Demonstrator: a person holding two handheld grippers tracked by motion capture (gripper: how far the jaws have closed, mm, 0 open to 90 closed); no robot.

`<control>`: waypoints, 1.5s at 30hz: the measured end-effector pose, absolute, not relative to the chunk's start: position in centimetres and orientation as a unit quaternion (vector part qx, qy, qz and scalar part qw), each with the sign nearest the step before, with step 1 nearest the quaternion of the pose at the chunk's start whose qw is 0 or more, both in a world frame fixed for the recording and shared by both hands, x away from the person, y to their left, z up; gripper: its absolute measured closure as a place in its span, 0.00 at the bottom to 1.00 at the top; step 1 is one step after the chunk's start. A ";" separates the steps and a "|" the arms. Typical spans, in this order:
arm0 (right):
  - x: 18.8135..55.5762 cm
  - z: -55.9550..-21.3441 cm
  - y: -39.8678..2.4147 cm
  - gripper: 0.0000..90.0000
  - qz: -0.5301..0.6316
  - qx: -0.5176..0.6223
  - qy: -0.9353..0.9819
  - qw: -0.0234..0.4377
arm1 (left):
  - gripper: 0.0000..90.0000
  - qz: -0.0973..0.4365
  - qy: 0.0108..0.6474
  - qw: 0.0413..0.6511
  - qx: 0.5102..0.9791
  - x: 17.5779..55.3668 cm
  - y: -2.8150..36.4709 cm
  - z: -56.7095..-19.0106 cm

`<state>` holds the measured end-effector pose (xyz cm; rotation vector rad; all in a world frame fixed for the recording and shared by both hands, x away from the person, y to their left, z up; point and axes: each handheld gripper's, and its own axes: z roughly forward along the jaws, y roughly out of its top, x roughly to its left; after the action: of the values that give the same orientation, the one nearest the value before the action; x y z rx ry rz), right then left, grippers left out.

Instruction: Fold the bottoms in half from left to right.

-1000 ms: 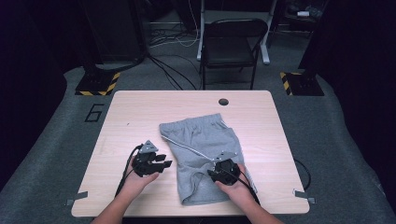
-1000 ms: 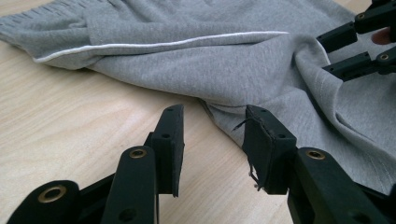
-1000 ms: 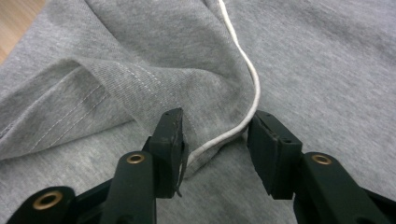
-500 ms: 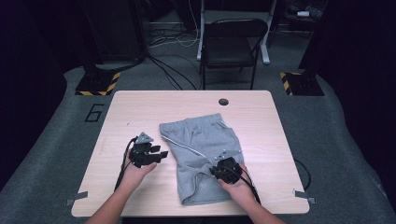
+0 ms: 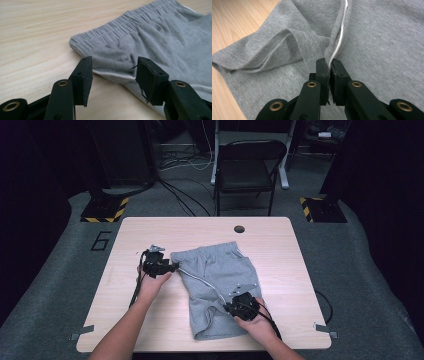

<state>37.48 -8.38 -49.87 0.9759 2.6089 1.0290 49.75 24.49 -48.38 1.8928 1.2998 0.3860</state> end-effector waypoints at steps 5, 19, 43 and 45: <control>37.1 -49.9 -8.6 0.95 0.348 0.328 0.874 0.091 | 0.52 0.154 0.532 0.392 0.735 51.1 24.5 -49.7; 36.4 -50.3 -8.8 0.92 0.340 0.347 0.869 0.093 | 0.52 0.148 0.539 0.358 0.748 52.3 23.5 -51.4; 35.6 -49.2 -7.7 0.94 0.375 0.310 0.872 0.060 | 0.90 0.160 0.539 0.370 0.740 52.2 24.1 -49.3; 35.0 -48.3 -7.0 0.94 0.390 0.290 0.871 0.064 | 0.90 0.166 0.533 0.378 0.739 52.2 24.6 -48.6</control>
<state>35.02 -7.02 -48.33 0.8764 2.6313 1.1778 52.22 24.57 -48.55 1.8875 1.3617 0.4247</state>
